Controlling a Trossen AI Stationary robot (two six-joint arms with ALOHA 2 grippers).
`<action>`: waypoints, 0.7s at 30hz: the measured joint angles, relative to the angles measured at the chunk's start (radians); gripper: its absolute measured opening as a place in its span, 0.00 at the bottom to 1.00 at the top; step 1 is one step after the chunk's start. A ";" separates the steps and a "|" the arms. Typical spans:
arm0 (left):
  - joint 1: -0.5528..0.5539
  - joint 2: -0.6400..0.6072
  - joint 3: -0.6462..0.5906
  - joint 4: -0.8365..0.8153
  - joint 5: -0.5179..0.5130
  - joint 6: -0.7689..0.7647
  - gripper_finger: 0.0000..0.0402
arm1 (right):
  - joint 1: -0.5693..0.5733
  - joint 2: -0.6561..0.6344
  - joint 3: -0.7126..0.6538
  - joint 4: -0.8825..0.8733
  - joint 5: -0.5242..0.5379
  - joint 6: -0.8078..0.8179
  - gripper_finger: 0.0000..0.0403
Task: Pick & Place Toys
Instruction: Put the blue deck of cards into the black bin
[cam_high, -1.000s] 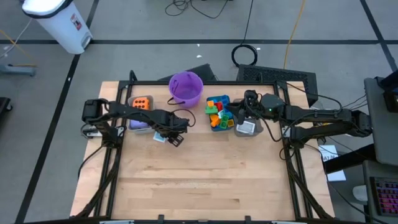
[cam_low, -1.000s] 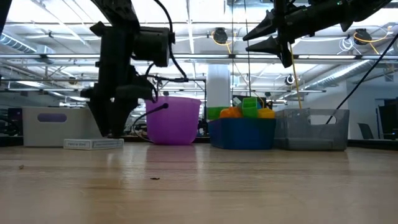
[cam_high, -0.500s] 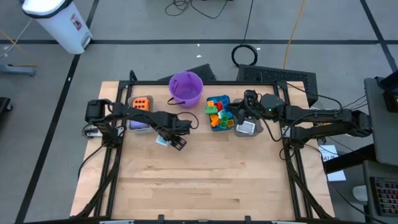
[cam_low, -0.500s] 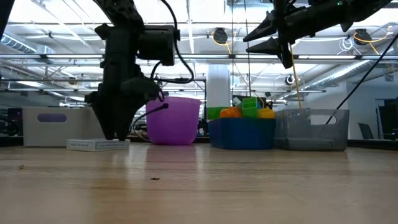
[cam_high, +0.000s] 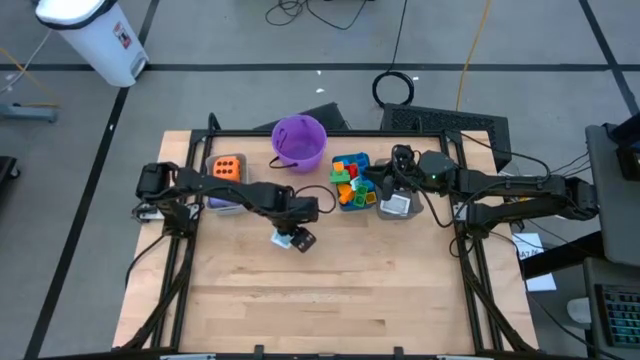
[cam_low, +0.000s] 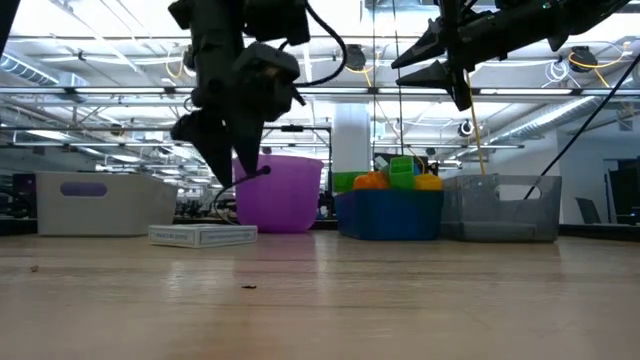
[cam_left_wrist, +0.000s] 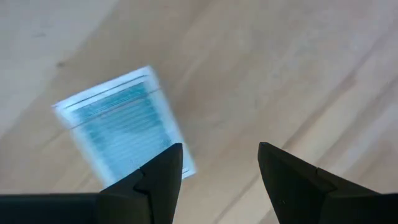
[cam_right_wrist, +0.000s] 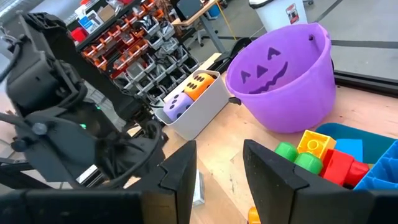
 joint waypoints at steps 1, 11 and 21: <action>-0.003 0.000 0.010 -0.028 -0.018 -0.015 0.54 | 0.000 0.000 0.000 0.000 0.000 0.000 0.31; -0.024 0.000 0.018 -0.166 -0.140 -0.116 0.54 | 0.000 0.000 0.000 0.000 0.000 0.000 0.31; -0.025 0.000 0.018 -0.164 -0.130 -0.143 0.54 | 0.000 0.000 0.000 0.000 0.000 0.007 0.31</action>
